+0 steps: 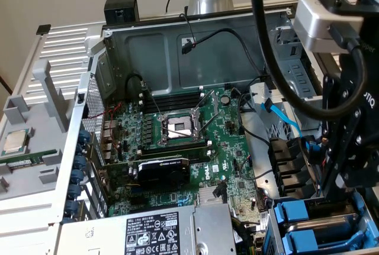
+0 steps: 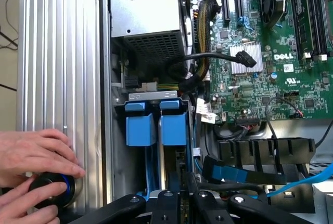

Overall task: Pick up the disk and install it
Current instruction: 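Insert the first disk wire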

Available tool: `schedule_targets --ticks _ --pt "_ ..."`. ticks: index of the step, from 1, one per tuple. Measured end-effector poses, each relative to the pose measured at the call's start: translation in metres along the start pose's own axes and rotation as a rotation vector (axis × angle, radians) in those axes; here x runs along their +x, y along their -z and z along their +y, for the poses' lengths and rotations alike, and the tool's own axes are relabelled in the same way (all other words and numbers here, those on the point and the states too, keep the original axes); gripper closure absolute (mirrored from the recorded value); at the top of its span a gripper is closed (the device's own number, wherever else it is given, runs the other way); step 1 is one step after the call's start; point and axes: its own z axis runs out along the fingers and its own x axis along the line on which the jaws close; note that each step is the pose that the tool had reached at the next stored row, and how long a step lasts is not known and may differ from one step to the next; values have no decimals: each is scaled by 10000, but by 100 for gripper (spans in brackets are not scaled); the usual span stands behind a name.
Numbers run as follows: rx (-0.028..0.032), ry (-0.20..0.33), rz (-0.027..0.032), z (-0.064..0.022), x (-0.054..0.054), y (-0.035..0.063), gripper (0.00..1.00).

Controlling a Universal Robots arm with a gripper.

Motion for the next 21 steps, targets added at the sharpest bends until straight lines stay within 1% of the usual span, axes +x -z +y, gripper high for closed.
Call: schedule_targets --ticks 5,11,21 --pt "-1 -11 2 0 -1 -10 84" --pt "-28 -192 -19 1 -1 -11 84" --pt "-29 -199 -19 0 -5 -12 84"
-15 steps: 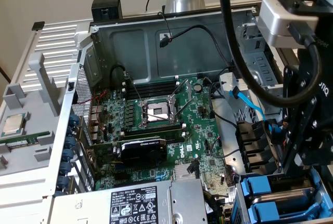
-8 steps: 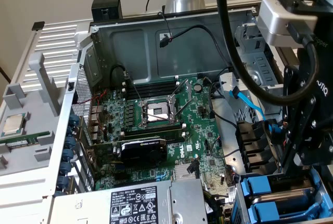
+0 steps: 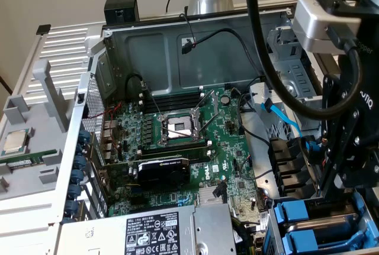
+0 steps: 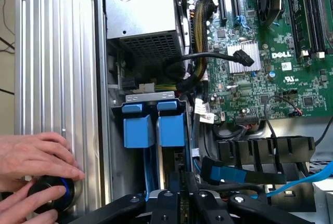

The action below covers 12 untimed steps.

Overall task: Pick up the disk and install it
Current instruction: 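Insert the first disk wire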

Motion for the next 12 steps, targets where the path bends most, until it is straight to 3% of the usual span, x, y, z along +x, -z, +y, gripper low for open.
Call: schedule_targets --ticks 12 --pt "-1 0 -2 -6 4 -14 84"
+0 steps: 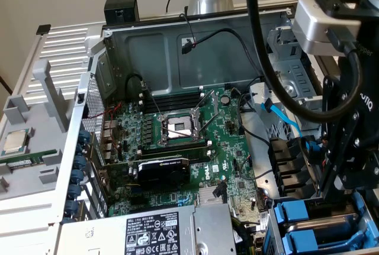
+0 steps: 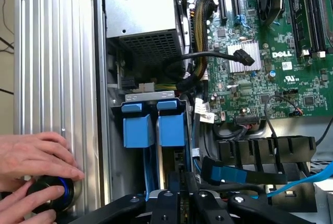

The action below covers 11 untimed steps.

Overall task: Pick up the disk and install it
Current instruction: 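Insert the first disk wire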

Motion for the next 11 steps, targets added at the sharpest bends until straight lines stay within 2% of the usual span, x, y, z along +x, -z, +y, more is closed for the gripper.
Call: schedule_targets --ticks 11 --pt "2 1 -5 7 0 -4 84"
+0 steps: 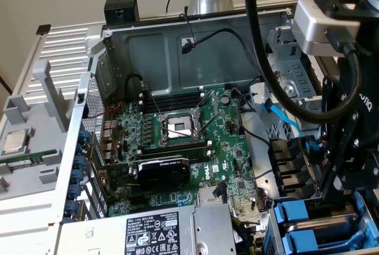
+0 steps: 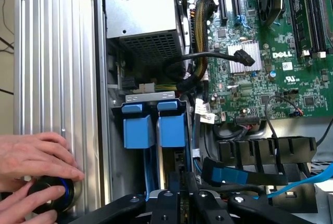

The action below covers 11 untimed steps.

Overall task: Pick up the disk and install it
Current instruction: 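Insert the first disk wire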

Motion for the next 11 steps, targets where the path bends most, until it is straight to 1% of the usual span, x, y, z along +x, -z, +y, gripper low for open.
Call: schedule_targets --ticks 5,11 --pt "-6 -44 -14 1 -2 -1 84" --pt "-9 -62 -17 -1 -2 -7 84"
